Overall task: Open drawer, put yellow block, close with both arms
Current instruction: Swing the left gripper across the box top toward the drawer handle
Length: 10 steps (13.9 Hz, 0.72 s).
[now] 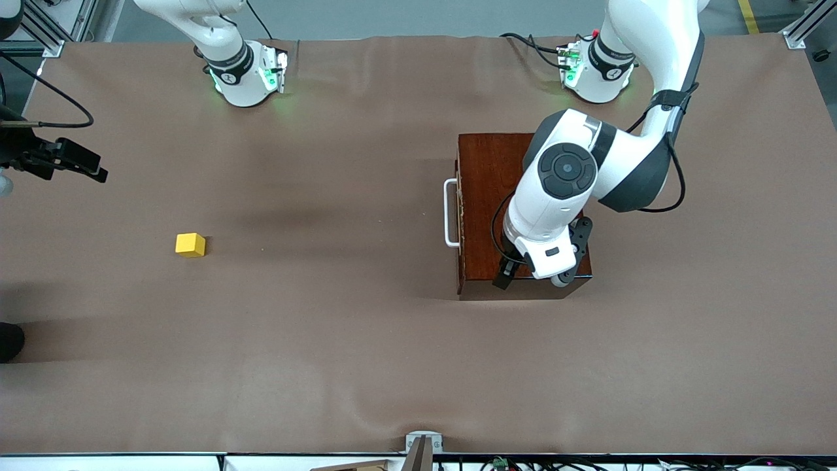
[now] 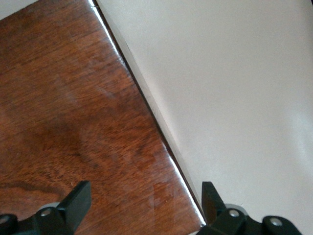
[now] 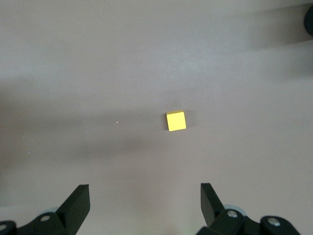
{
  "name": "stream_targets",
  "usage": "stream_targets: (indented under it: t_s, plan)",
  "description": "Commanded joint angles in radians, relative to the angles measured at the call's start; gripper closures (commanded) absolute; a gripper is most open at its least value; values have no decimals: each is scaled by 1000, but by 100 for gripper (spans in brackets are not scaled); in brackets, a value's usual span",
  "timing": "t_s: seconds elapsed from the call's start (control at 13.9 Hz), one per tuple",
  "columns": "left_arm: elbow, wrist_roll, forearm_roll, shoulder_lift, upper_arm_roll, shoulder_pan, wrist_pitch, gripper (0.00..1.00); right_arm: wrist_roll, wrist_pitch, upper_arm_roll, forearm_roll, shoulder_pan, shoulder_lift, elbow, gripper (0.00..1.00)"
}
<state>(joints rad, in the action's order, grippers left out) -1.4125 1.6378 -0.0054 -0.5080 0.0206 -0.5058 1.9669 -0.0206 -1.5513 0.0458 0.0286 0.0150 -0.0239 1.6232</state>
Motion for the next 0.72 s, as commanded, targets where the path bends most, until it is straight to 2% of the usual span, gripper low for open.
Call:
stream_targets:
  t_s: [0.0,0.29,0.43,0.65]
  plan:
    - [29,-1,47,-24,-4,-8,4,0,-6,-4,3,-13,-9,-18,18,0]
    - [93,-102,50,-75,-5,-38,4,0,-6,-4,5,-13,-10,-18,18,0]
    - [92,-246,128,-76,-2,-94,-6,0,-6,-3,3,-13,-9,-18,18,0]
    - [128,-273,191,-99,-10,-178,-6,0,-6,-3,3,-13,-9,-18,18,0]
